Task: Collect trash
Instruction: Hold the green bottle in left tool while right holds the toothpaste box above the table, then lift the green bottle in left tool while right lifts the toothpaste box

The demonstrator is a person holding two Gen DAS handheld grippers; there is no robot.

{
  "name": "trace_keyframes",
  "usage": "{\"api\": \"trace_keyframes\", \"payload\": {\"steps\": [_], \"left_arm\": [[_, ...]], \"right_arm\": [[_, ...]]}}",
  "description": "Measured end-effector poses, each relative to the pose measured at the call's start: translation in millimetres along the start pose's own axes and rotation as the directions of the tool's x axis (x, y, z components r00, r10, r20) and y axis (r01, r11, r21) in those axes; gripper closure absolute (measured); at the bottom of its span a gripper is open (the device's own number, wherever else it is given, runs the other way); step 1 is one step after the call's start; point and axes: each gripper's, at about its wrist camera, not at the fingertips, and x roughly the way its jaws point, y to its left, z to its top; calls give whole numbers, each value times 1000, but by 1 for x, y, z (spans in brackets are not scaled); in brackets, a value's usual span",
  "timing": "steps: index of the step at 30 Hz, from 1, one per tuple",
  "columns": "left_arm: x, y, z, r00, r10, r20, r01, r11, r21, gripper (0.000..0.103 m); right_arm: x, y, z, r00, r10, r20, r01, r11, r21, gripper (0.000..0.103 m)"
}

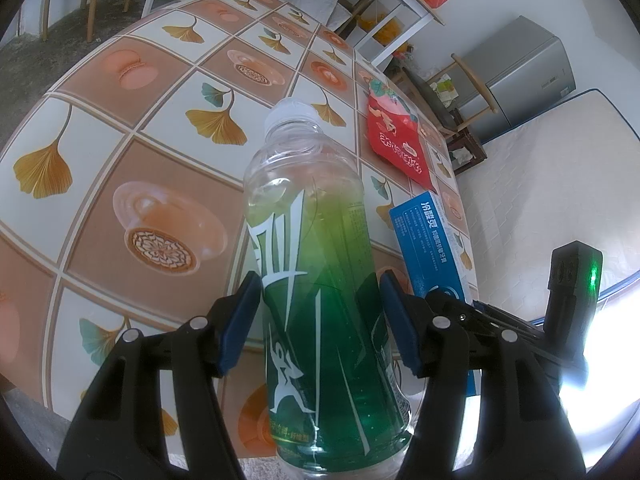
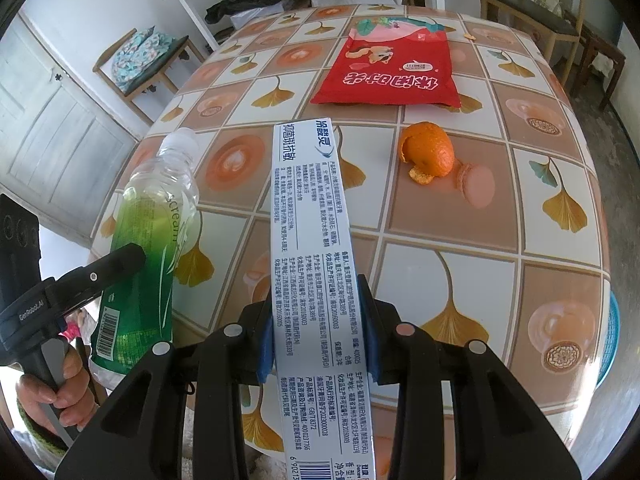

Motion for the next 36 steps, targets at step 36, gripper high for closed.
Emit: {"api": "trace_keyframes", "payload": {"steps": [36], "left_arm": [[4,4,0,1000,24,-11,-25,999,-29,31]], "right_arm": [[1,-1,0,1000,1,-1,-1,1000,0,69]]}}
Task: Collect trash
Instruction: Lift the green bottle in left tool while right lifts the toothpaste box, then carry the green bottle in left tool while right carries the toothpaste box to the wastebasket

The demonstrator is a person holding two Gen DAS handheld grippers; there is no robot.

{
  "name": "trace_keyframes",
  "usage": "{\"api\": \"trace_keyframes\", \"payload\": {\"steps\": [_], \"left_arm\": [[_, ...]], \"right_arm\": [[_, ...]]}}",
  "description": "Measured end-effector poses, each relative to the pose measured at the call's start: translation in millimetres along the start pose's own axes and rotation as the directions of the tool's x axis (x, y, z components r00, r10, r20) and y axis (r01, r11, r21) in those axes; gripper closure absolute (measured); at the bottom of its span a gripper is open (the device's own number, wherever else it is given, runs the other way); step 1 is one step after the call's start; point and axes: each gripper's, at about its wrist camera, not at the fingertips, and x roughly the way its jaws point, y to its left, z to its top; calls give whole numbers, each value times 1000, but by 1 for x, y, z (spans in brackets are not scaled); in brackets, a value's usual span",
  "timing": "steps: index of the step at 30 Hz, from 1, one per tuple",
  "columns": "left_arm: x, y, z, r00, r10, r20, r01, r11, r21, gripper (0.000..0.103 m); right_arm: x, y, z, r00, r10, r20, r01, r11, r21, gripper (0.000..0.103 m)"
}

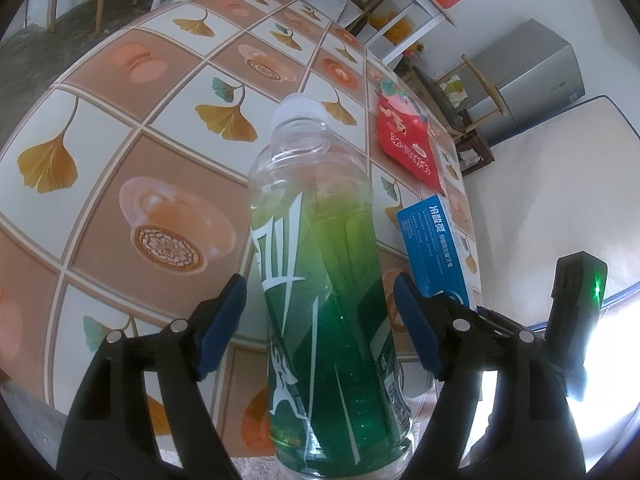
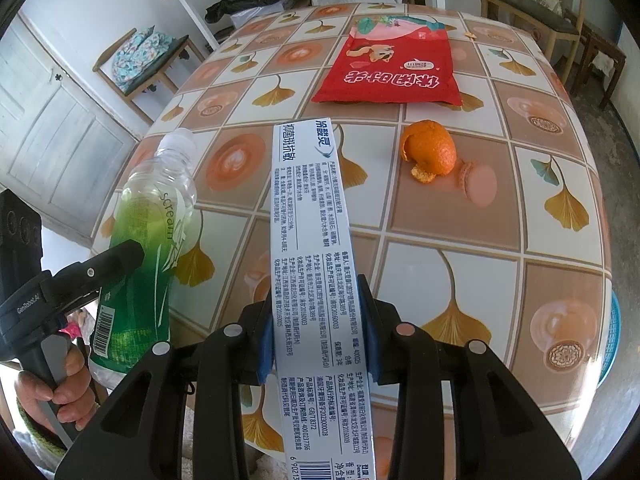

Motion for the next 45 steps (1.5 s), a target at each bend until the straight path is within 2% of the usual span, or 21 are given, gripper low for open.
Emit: {"api": "trace_keyframes", "payload": {"steps": [11,16,21,29,34,38,45], "left_arm": [[0,1,0,1000,3,0,-3,1000,-6,25],[-1,6,2,1000,-26,-6,26,999,-23,23],[-2,16,12,997,-75,-36,72,996,-59,23],[17,14,34,991,-67,-118,62,997,-48,23],[27,7,41,988,-36,-150,31,999,-31,27],[30,4,44,989,-1,-149,-1,1000,-14,40],[25,6,44,991,-28,-127,26,999,-18,44]], "right_arm": [[0,0,0,1000,1,-2,-1,1000,1,69],[3,0,-1,1000,-2,-8,2,1000,3,69],[6,2,-3,1000,-5,-9,5,1000,30,69],[7,4,-4,1000,8,-9,-7,997,72,69],[9,8,-3,1000,5,-16,-3,998,69,69],[10,9,-2,1000,11,-15,-10,997,70,69],[8,7,-3,999,32,2,-32,996,81,69]]}}
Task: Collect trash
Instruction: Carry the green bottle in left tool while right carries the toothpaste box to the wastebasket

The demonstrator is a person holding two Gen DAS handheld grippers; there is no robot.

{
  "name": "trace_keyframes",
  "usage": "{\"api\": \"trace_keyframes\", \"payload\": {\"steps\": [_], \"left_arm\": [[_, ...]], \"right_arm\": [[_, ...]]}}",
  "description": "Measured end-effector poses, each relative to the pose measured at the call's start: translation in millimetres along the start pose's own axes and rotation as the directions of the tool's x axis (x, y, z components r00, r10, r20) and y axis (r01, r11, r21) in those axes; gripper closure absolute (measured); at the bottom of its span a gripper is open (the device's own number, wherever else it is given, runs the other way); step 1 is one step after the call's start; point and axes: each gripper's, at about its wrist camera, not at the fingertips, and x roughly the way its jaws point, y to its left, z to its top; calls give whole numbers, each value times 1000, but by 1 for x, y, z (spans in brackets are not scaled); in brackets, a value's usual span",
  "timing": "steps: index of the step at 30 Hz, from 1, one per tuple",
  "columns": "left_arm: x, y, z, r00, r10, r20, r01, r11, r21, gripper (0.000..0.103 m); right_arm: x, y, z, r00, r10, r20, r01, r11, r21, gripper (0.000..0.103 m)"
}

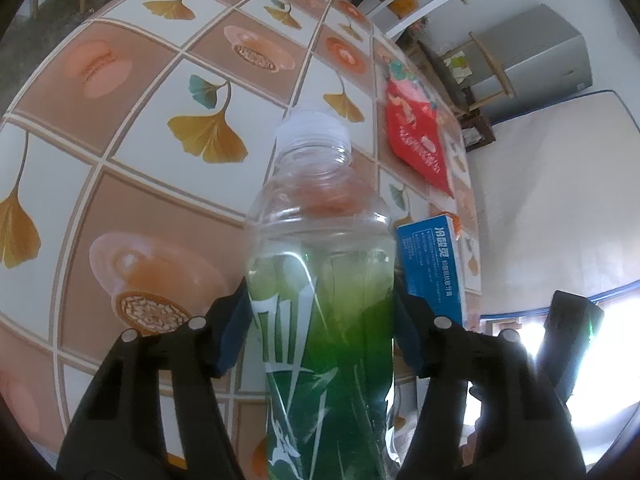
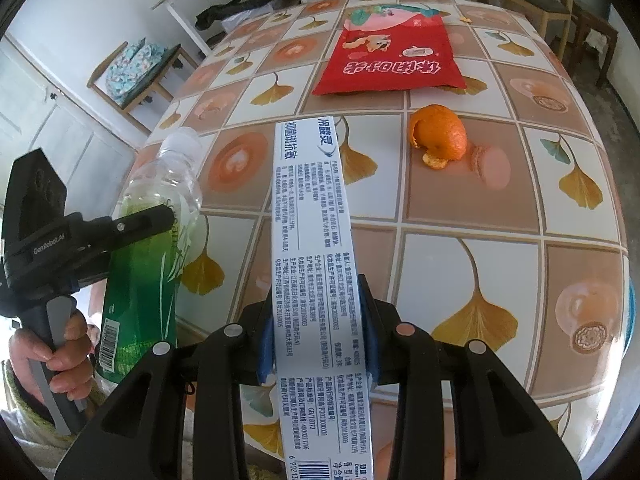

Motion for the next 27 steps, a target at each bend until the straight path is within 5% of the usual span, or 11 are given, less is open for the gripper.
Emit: {"api": "trace_keyframes", "payload": {"steps": [8,15,18,22,27], "left_arm": [[-51,-31,-17,986,-92,139,72,987,142,44],[-89,-95,-28,965,-195,173,135,942,307,44],[-79,-137,-29,962,-252,109,197,909,368,44],[-38,-205,-37,946,-317,-70,317,856,410,44],[41,-304,-65,891,-322,-320,441,780,445,44]], "right_arm": [[-37,-11,-7,993,76,90,-79,997,23,69],[-105,-44,-29,957,126,261,-157,982,105,69],[-137,-74,-51,931,102,351,-170,971,170,69],[-178,-129,-91,894,6,447,-155,942,298,69],[-218,-223,-160,860,-181,477,-123,834,538,69]]}}
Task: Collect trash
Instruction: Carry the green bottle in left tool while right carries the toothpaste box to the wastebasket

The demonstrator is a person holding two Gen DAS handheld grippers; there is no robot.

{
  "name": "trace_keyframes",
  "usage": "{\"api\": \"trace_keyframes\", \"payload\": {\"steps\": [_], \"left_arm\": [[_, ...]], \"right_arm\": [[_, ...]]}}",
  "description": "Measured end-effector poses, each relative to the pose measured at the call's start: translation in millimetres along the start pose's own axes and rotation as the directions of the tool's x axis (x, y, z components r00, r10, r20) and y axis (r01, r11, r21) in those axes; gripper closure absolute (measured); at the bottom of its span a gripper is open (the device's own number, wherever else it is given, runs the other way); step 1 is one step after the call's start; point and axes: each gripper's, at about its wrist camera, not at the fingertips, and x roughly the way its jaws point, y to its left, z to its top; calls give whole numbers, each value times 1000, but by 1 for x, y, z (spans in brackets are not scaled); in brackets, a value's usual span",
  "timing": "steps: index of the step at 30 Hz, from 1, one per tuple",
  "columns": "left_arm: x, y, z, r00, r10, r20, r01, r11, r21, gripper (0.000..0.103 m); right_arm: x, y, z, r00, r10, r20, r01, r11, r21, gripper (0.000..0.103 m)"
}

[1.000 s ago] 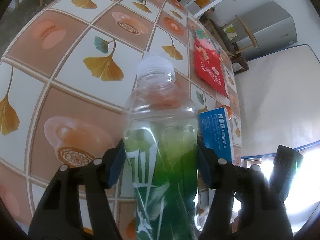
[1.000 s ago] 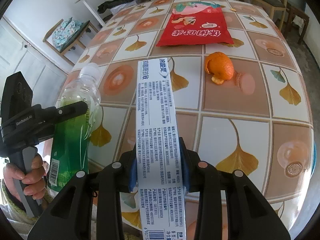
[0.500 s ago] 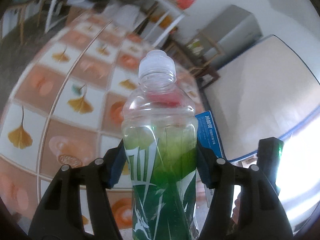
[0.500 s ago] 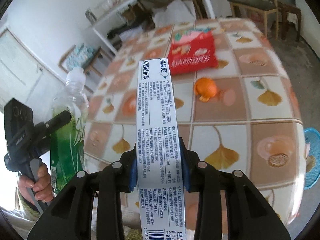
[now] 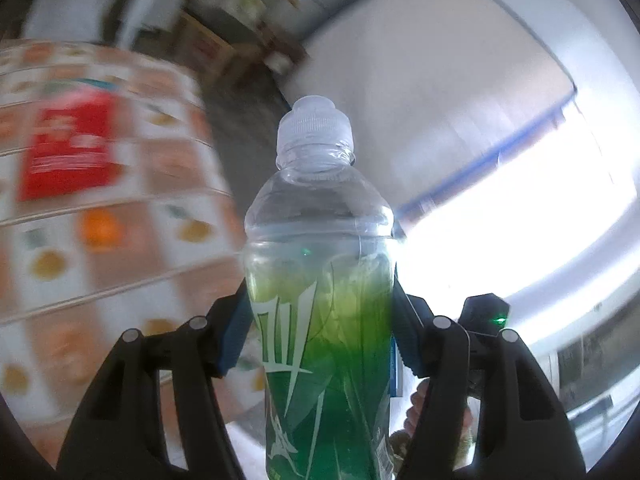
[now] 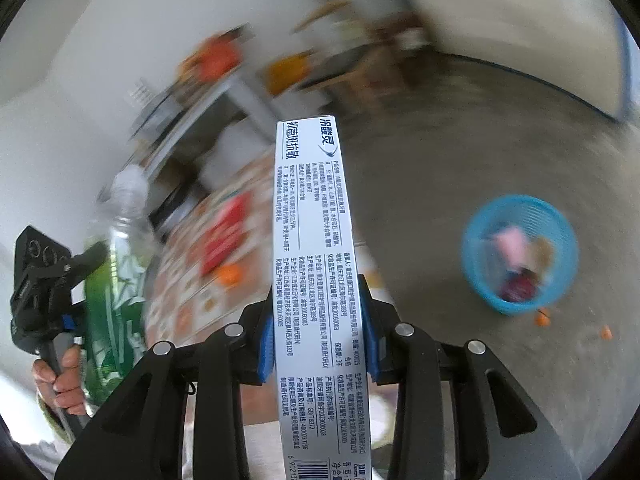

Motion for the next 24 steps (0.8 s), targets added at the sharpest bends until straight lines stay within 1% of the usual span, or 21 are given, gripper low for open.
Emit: {"api": "trace_keyframes", "payload": {"steps": [1,2,4,5,7,8,10,11,13,14,16,17,18,19,20,21,22,23,24], "left_arm": [[17,-7,4,1000,-6,-30,6,1000,13,44],[47,-18,11,997,-9,-80,11,1000,28,44],[89,-31,14,987,-13,-158,18,999,30,44],[122,-37,17,976,-17,-217,23,999,27,44],[168,-42,19,956,13,-292,-2,999,37,44],[194,-43,18,942,36,-332,-23,999,42,44],[232,-42,18,918,65,-390,-52,998,45,44],[257,-41,18,902,87,-422,-71,996,52,44],[290,-40,18,882,120,-455,-103,993,62,44],[303,-40,18,875,134,-465,-116,991,68,44],[336,-43,21,854,163,-494,-140,987,84,44],[351,-45,23,846,177,-502,-150,984,95,43],[361,-46,25,843,191,-503,-162,981,103,41],[370,-45,28,845,197,-498,-169,980,102,29],[375,-45,31,854,210,-476,-183,978,103,22],[375,-45,32,862,222,-456,-196,975,106,22],[373,-44,34,870,222,-441,-197,975,101,22],[371,-39,39,873,207,-441,-188,978,87,22],[366,-37,40,877,192,-441,-177,981,76,22]], "right_arm": [[-7,-27,2,999,-35,13,34,998,56,69],[-11,-48,2,998,-56,17,54,993,100,69],[-12,-86,0,997,-82,8,79,978,191,69],[-9,-110,-1,996,-93,-3,91,965,245,69],[0,-143,-5,994,-106,-25,109,941,320,69],[7,-157,-7,994,-107,-38,114,930,350,69],[27,-187,-9,992,-106,-73,127,903,411,69],[37,-197,-10,991,-101,-90,130,893,431,69],[61,-220,-5,988,-93,-127,142,871,471,69],[75,-232,0,985,-86,-149,148,861,486,69],[92,-251,13,983,-88,-163,160,844,511,68],[105,-258,20,981,-91,-169,167,838,520,67],[118,-269,29,980,-90,-178,171,837,520,63],[134,-280,36,976,-92,-196,182,839,513,50],[142,-290,39,971,-115,-210,209,834,510,45],[154,-306,41,962,-157,-224,252,826,504,43],[161,-316,41,956,-180,-231,276,821,499,43],[167,-328,38,944,-227,-241,321,804,501,43],[169,-335,35,938,-245,-244,339,791,509,43]]}}
